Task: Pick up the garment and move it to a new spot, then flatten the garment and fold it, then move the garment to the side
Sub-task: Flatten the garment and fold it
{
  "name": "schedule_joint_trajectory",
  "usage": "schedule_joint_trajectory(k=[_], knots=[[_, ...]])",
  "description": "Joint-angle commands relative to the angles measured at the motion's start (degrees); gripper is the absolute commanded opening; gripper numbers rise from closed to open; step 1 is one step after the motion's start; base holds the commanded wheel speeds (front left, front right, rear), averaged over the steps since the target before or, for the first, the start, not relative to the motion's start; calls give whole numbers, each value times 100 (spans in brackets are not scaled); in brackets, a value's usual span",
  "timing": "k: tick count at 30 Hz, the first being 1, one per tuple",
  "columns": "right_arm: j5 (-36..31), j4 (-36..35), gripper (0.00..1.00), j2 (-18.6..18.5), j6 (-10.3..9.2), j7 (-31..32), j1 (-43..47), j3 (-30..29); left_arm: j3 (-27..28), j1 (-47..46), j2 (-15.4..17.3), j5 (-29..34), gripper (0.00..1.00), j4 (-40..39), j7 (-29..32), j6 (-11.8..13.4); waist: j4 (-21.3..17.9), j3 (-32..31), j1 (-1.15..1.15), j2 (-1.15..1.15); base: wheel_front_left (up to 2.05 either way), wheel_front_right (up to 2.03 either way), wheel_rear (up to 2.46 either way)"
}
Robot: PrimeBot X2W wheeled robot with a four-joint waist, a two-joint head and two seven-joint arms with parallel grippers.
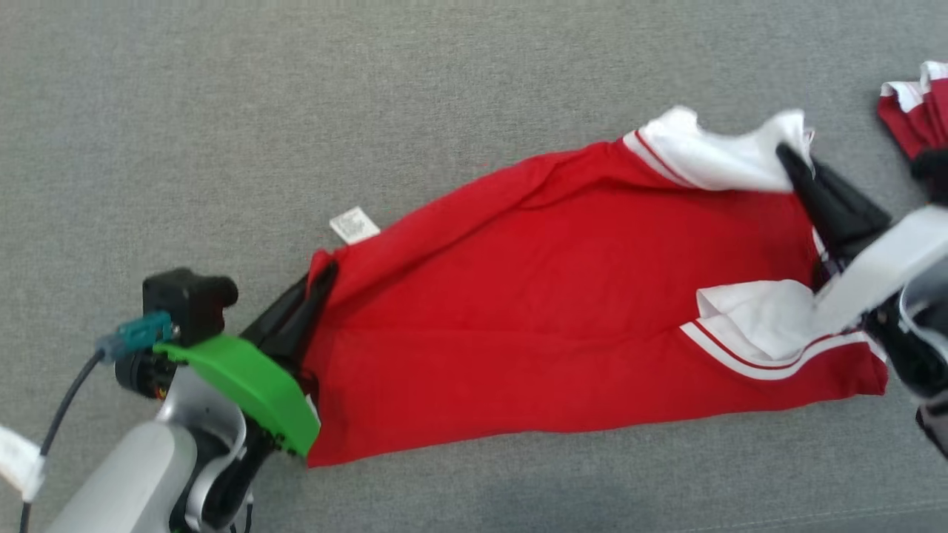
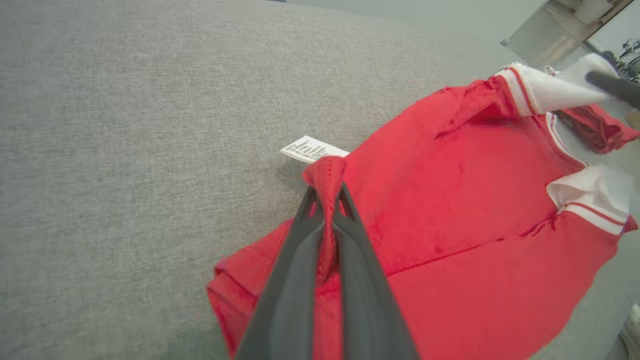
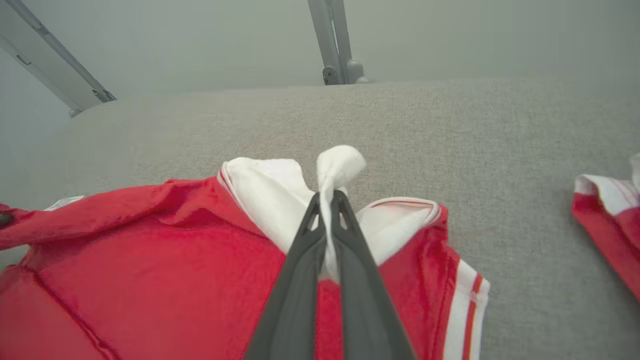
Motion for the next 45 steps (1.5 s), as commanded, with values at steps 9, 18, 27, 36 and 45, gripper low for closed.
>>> schedule_joint_trajectory(k=[9, 18, 27, 36, 45], knots=[[-187, -300, 0, 651, -1, -113, 1463, -488, 273, 1242, 276, -318, 0, -428, -411, 312, -475, -387, 0, 0, 0, 0, 0], [-358, -220, 0, 799, -1, 32, 1589, -513, 281, 1483, 343, -363, 0, -659, -544, 277, -537, -638, 0, 0, 0, 0, 0], [-1016, 358, 100, 632, -2, 193, 1541, -327, -64, 1569, 178, 285, 100, 26, -1006, 363, -447, -780, 0, 0, 0, 0, 0], [-1059, -40, 100, 679, -2, 481, 1598, -1272, 375, 1932, -164, 1520, 100, 356, -2230, 1494, -298, -975, 0, 0, 0, 0, 0], [-1205, 731, 100, 1092, -3, 1057, 1216, -1278, 1085, 2110, -1102, 2168, 100, 414, -2260, 1263, 23, -901, 0, 0, 0, 0, 0]])
